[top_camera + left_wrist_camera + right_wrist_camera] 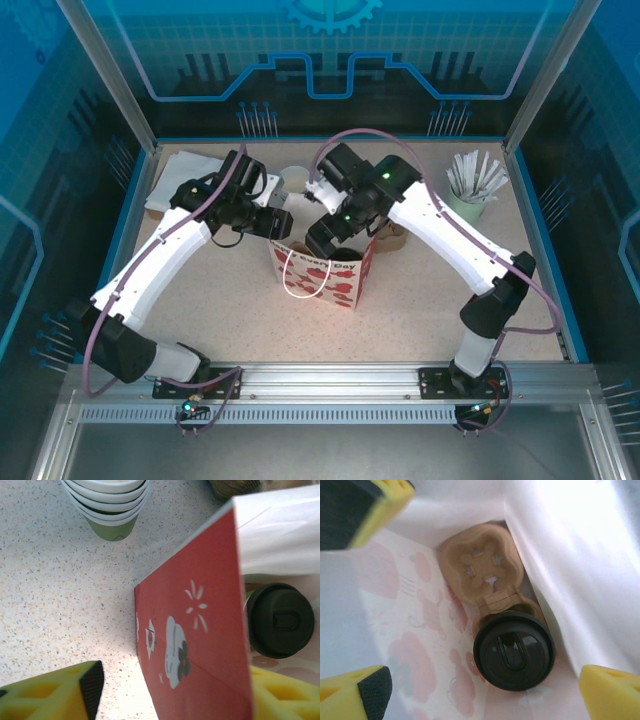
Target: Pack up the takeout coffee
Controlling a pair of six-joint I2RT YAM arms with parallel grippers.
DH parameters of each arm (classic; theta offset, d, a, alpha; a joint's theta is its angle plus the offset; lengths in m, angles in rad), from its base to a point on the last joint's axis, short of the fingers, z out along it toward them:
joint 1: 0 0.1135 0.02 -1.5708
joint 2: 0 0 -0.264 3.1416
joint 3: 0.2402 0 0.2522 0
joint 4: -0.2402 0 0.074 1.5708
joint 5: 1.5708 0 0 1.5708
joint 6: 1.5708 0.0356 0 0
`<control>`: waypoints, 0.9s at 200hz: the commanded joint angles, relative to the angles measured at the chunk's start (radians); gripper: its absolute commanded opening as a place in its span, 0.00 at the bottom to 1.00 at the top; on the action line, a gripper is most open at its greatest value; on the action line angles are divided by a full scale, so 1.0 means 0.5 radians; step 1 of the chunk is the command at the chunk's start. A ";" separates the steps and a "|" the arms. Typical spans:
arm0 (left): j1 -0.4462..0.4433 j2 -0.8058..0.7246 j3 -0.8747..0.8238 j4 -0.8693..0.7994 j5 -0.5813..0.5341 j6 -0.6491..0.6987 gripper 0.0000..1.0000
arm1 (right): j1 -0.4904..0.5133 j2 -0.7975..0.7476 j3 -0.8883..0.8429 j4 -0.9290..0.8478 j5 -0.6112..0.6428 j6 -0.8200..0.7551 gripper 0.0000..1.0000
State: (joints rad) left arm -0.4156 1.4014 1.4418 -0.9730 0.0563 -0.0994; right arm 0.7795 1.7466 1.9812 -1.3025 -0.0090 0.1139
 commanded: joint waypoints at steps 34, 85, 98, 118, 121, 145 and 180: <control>0.041 -0.174 0.101 0.043 0.020 -0.175 0.86 | -0.249 -0.284 0.325 -0.239 0.060 0.111 0.87; 0.107 -0.382 0.097 0.076 -0.082 -0.378 0.94 | -0.543 -0.437 0.209 -0.244 0.818 0.113 0.67; 0.107 -0.456 0.068 0.090 -0.109 -0.412 0.95 | -0.630 -0.452 0.062 -0.158 0.960 0.113 0.62; 0.110 -0.595 -0.002 0.119 -0.149 -0.460 0.95 | -0.762 -0.457 -0.157 0.030 1.072 0.092 0.59; 0.110 -0.615 -0.016 0.123 -0.158 -0.467 0.96 | -0.784 -0.455 -0.182 0.057 1.080 0.090 0.59; 0.110 -0.772 -0.124 0.154 -0.197 -0.502 0.97 | -0.955 -0.408 -0.350 0.214 1.137 0.096 0.56; 0.110 -0.901 -0.223 0.154 -0.205 -0.538 0.99 | -1.189 -0.389 -0.512 0.435 1.085 0.105 0.50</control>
State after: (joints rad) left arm -0.3691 0.9783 1.3628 -0.9154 -0.0235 -0.3367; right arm 0.2516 1.5600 1.7561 -1.1976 0.5137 0.1574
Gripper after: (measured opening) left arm 0.984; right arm 0.511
